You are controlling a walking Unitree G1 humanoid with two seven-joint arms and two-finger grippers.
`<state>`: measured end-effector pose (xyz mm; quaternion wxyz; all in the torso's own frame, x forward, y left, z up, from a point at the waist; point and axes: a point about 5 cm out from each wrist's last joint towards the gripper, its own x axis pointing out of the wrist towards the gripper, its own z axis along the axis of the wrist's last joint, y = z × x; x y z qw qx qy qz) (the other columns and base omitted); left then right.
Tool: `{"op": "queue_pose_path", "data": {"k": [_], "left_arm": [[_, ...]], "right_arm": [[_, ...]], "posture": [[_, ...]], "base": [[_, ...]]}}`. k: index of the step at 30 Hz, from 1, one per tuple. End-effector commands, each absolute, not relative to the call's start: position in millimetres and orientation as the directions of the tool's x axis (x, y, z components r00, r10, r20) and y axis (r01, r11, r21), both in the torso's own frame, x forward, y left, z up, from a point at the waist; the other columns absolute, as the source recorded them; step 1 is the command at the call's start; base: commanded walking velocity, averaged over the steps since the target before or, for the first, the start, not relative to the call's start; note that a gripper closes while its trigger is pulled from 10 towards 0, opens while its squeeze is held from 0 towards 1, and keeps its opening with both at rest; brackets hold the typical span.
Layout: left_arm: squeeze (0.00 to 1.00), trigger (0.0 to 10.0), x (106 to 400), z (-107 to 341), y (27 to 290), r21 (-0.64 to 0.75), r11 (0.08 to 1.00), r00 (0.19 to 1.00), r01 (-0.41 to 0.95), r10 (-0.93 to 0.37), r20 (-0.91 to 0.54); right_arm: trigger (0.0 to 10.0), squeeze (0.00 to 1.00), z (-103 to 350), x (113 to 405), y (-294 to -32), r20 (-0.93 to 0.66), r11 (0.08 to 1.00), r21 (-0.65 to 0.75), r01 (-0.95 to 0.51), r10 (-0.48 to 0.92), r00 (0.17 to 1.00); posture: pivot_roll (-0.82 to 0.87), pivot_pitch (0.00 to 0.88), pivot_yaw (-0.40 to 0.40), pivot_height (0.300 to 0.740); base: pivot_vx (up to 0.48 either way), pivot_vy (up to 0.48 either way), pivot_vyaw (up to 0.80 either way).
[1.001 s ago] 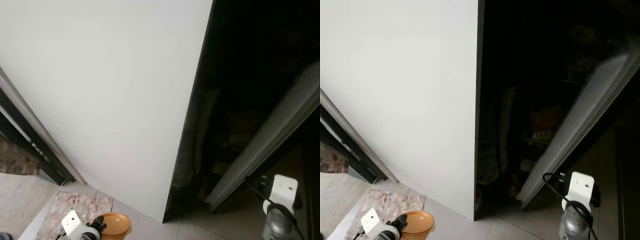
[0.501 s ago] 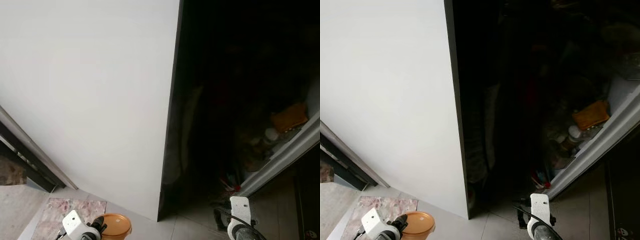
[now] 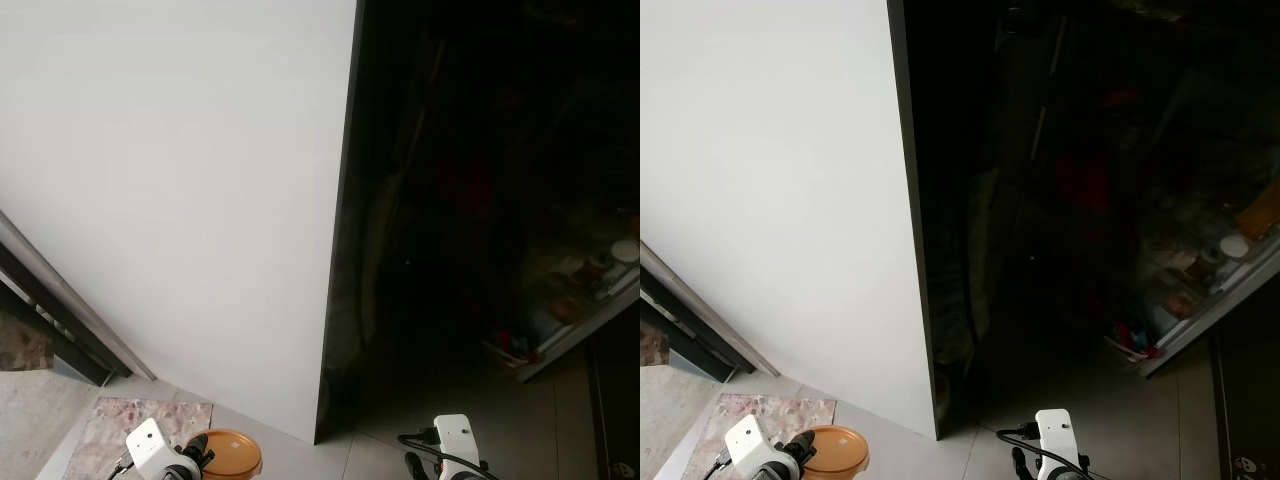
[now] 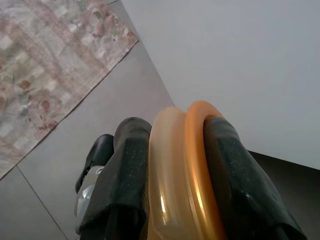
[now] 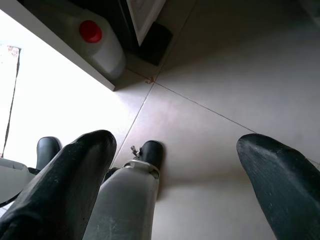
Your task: Restocking fridge
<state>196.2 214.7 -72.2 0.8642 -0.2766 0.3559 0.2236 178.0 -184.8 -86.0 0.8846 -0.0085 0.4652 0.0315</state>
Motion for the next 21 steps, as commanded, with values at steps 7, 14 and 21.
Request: {"op": "queue_pose_path", "data": {"k": [7, 14, 21], "left_arm": [[0.0, 10.0, 187, -77, 216, -0.279, 0.767, 0.621, -0.578, 0.192, -0.76], [0.0, 10.0, 186, -77, 216, -0.275, 0.77, 0.618, -0.576, 0.19, -0.762], [0.0, 10.0, 186, -78, 217, -0.272, 0.772, 0.616, -0.575, 0.189, -0.765]], "right_arm": [[10.0, 0.0, -94, 159, -188, -0.852, 0.99, -0.053, -0.129, 0.023, 0.522], [10.0, 0.0, -96, 154, -189, -0.86, 0.994, -0.035, -0.104, 0.023, 0.51], [10.0, 0.0, -96, 154, -188, -0.863, 0.994, -0.024, -0.11, 0.035, 0.504]], "posture": [[0.01, 0.055, -0.006, 0.74], [0.0, 0.062, -0.006, 0.74], [0.0, 0.075, -0.004, 0.74]], "base": [[0.0, -0.402, 0.23], [0.0, -0.425, 0.34], [0.0, -0.423, 0.0]]}}
